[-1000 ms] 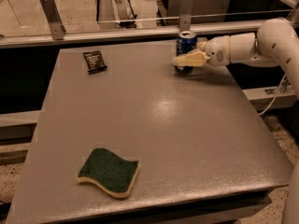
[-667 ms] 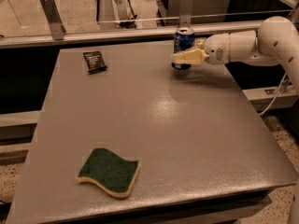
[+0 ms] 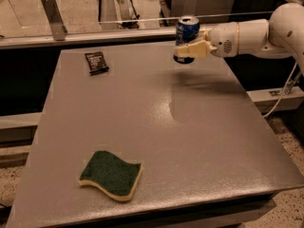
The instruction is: Move pepsi can near sponge
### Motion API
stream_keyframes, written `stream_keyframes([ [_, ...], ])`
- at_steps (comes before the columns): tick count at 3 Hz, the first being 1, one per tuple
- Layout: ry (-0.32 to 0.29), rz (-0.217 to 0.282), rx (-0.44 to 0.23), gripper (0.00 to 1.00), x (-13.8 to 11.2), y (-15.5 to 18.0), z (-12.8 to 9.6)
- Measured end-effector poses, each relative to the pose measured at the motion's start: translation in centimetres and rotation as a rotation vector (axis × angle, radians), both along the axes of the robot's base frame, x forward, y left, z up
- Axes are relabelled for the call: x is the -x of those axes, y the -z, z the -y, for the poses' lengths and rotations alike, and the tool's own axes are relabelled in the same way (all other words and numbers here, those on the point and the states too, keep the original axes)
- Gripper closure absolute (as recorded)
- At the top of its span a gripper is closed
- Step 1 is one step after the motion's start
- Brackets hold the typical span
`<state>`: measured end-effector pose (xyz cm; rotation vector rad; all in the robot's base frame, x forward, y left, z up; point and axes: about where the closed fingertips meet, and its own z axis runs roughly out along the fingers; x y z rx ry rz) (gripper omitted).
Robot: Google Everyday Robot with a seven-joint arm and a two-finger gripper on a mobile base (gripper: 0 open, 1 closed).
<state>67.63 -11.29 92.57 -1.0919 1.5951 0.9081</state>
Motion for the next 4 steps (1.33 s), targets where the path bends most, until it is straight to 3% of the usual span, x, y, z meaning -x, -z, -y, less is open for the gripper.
stream_keyframes([
  [1,0.000,0.000,0.000,1.00,0.0,0.0,0.0],
  [2,-0.040,-0.005,-0.005,1.00,1.0,0.5,-0.7],
  [3,-0.097,0.027,-0.006,1.00,4.8,0.2,-1.2],
  [4,-0.205,0.024,0.012,1.00,12.5,2.5,-2.8],
])
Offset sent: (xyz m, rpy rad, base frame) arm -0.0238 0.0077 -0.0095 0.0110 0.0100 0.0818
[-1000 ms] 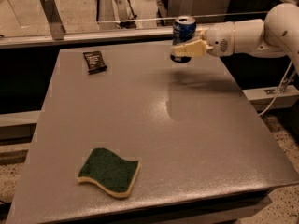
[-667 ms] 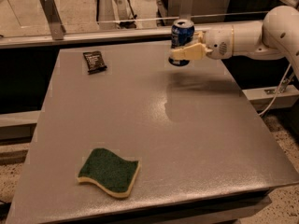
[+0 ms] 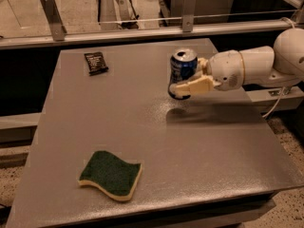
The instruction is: Move pepsi can near sponge
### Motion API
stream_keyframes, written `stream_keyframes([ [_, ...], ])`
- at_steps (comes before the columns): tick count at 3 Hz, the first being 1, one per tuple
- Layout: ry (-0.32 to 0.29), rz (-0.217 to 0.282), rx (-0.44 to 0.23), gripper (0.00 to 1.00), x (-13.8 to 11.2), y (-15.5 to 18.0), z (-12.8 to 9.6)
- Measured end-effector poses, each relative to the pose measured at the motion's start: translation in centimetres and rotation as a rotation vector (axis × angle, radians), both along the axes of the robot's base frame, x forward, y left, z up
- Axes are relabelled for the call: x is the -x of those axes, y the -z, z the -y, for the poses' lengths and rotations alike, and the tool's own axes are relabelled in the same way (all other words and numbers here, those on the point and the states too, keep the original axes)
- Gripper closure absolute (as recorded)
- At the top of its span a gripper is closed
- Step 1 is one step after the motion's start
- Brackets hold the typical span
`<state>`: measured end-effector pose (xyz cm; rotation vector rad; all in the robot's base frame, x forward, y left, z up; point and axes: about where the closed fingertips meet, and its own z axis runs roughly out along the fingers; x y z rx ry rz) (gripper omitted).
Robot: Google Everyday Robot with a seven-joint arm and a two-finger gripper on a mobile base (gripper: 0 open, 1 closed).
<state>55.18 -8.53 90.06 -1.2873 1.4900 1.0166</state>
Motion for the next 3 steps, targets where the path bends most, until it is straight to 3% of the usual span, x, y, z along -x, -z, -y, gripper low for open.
stream_keyframes([
  [1,-0.068,-0.013,0.030,1.00,4.6,2.4,-1.3],
  [3,-0.220,-0.034,-0.023,1.00,10.2,3.6,-6.7],
])
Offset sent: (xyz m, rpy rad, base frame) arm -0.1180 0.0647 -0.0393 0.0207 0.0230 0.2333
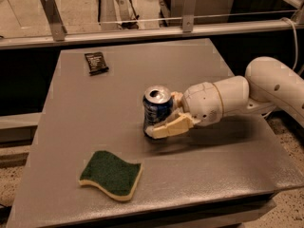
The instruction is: Move pepsi can near sponge
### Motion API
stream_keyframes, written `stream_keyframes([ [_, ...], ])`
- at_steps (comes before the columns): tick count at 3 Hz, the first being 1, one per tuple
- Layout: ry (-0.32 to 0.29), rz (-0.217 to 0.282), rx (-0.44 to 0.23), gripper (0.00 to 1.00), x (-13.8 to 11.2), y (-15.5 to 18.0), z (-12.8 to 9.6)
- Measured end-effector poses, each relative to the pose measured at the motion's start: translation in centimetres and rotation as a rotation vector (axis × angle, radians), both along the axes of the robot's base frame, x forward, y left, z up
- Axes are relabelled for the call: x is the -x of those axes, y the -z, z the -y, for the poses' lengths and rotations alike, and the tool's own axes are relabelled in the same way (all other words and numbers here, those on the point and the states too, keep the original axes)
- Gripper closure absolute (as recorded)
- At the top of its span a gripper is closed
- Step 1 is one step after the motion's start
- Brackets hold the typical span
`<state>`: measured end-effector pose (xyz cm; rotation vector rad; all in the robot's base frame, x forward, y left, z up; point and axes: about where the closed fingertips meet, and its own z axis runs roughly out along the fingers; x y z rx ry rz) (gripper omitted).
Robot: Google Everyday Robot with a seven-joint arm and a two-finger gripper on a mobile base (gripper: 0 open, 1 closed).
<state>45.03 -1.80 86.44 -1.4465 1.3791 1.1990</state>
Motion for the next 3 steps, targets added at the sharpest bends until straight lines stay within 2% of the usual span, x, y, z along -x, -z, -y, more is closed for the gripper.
stream_keyframes([
  [1,-0.074,-0.010,-0.005,1.00,2.1,0.6,-2.5],
  [2,-0.144,-0.010,0.018,0.74,4.5,1.2,-4.9],
  [3,-0.173,-0.006,0.039,0.51,5.7,1.6,-5.9],
])
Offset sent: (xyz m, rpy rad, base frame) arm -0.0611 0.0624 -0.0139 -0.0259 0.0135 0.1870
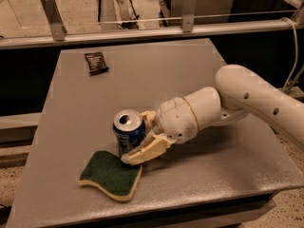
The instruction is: Move pepsi can near sponge
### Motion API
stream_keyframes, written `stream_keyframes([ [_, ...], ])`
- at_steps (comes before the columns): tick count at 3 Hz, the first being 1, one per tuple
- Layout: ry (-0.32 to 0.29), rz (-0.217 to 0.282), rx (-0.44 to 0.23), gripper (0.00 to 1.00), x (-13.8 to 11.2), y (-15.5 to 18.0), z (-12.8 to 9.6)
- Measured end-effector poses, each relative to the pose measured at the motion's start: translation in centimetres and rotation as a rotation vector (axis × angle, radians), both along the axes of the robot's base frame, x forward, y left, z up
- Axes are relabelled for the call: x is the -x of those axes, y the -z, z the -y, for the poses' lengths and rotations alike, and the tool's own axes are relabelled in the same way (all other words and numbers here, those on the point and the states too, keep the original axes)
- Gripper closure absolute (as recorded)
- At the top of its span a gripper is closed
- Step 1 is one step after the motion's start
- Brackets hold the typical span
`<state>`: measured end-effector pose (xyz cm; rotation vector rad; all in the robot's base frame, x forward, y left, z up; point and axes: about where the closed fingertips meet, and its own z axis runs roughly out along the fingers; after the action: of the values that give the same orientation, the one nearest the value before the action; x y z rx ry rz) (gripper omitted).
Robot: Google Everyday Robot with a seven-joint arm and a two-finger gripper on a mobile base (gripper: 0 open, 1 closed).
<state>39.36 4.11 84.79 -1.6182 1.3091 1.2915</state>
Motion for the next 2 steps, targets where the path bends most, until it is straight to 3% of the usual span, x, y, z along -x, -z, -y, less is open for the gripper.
stream_keyframes([
  [2,0.001,0.023,0.028,0.05,0.15,0.33,-0.10],
])
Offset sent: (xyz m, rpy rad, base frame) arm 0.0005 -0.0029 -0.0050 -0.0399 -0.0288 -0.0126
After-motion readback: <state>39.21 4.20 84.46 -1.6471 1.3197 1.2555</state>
